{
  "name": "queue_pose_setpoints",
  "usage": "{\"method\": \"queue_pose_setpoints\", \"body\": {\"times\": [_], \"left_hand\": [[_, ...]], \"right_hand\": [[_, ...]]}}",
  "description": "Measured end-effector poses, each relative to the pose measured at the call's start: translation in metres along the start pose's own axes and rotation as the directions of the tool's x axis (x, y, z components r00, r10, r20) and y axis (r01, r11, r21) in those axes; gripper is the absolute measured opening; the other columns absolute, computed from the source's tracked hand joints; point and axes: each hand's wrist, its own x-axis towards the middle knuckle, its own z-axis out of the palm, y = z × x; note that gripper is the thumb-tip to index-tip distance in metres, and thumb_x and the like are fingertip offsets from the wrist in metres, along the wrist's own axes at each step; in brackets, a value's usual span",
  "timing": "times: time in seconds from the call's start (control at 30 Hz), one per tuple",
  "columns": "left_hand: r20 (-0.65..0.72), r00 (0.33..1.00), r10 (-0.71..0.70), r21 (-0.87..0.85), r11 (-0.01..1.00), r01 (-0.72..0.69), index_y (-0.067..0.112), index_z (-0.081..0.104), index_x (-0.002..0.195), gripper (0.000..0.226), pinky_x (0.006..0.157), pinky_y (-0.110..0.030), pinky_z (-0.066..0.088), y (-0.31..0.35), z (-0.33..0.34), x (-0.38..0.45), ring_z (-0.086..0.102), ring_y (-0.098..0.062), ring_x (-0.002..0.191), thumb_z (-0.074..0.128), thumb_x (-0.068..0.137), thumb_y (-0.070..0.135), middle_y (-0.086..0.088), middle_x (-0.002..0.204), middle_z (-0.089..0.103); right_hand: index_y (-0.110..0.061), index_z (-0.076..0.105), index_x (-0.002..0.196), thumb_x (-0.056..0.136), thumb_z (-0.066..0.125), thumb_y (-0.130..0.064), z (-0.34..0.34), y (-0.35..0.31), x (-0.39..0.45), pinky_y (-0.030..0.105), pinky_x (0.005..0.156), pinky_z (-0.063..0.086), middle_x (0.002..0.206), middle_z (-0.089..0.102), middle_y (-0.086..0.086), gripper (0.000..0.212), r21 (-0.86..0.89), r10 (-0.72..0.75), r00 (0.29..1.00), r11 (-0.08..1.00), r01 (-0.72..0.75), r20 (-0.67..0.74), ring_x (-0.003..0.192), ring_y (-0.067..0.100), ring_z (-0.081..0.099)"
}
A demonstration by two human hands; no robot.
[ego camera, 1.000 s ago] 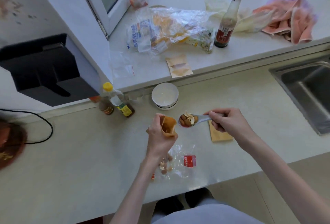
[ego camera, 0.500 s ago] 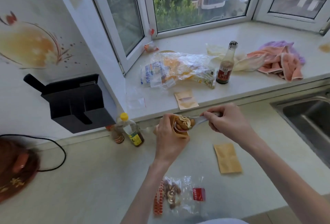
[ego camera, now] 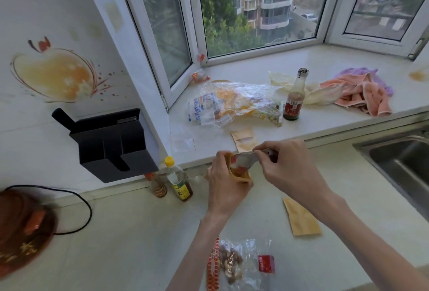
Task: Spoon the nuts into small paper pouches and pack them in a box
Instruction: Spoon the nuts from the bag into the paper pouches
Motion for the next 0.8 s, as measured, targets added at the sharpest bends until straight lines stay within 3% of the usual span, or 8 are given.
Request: {"method": "queue_pose_setpoints", "body": {"times": [0.07, 0.17, 0.33, 0.5, 0.63, 0.8], "left_hand": [[0.003, 1.000, -0.011, -0.042, 0.999, 0.011, 0.039, 0.033, 0.099, 0.060, 0.078, -0.049, 0.052, 0.000, -0.003, -0.004, 0.058, -0.018, 0.085, 0.077, 0.063, 0.020, 0.004, 0.091, 0.058], [0.006, 1.000, -0.009, -0.149, 0.989, 0.010, 0.043, 0.034, 0.099, 0.059, 0.076, -0.044, 0.054, -0.002, -0.011, -0.011, 0.061, -0.018, 0.083, 0.076, 0.065, 0.019, 0.007, 0.092, 0.058], [0.010, 1.000, 0.018, -0.264, 0.964, -0.014, 0.038, 0.041, 0.100, 0.052, 0.066, -0.014, 0.048, -0.016, -0.023, -0.025, 0.060, -0.008, 0.075, 0.077, 0.068, 0.019, 0.015, 0.088, 0.055], [0.080, 0.986, -0.146, -0.367, 0.916, 0.165, 0.032, 0.044, 0.098, 0.048, 0.062, -0.018, 0.046, -0.032, -0.030, -0.042, 0.052, -0.005, 0.065, 0.077, 0.070, 0.011, 0.004, 0.080, 0.053], [0.165, 0.982, -0.097, -0.438, 0.884, 0.161, 0.025, 0.045, 0.102, 0.045, 0.063, -0.021, 0.047, -0.036, -0.034, -0.050, 0.052, -0.008, 0.066, 0.074, 0.072, 0.007, 0.003, 0.080, 0.054], [0.231, 0.967, -0.111, -0.459, 0.864, 0.209, 0.028, 0.045, 0.102, 0.046, 0.064, -0.019, 0.049, -0.045, -0.045, -0.061, 0.054, -0.008, 0.069, 0.073, 0.069, 0.012, -0.001, 0.084, 0.056]], "right_hand": [[-0.007, 0.076, 0.081, 0.084, 0.068, -0.004, 0.001, -0.004, -0.004, 0.002, 0.055, 0.036, 0.059, 0.055, -0.017, 0.009, 0.033, -0.019, 0.999, 0.999, 0.020, -0.034, 0.060, -0.010, 0.056], [-0.004, 0.072, 0.081, 0.090, 0.064, -0.009, 0.004, -0.008, -0.009, 0.007, 0.049, 0.031, 0.053, 0.048, -0.019, 0.013, 0.082, -0.025, 0.995, 0.996, 0.034, -0.097, 0.053, -0.002, 0.052], [-0.005, 0.066, 0.083, 0.096, 0.051, -0.028, 0.008, -0.014, -0.020, 0.020, 0.043, 0.024, 0.048, 0.044, -0.007, 0.030, 0.217, 0.017, 0.973, 0.976, 0.034, -0.228, 0.046, 0.019, 0.041], [-0.009, 0.067, 0.078, 0.098, 0.051, -0.030, 0.011, -0.008, -0.028, 0.018, 0.045, 0.023, 0.048, 0.047, -0.006, 0.033, 0.275, 0.155, 0.949, 0.958, -0.077, -0.273, 0.044, 0.011, 0.037], [-0.008, 0.064, 0.074, 0.100, 0.048, -0.027, 0.014, 0.002, -0.041, 0.013, 0.049, 0.030, 0.057, 0.053, -0.011, 0.037, 0.256, 0.213, 0.930, 0.957, -0.138, -0.298, 0.049, 0.001, 0.046], [-0.007, 0.063, 0.070, 0.099, 0.048, -0.027, 0.024, 0.009, -0.061, 0.014, 0.051, 0.041, 0.063, 0.063, 0.001, 0.038, 0.334, 0.245, 0.956, 0.925, -0.180, -0.164, 0.056, 0.005, 0.057]]}}
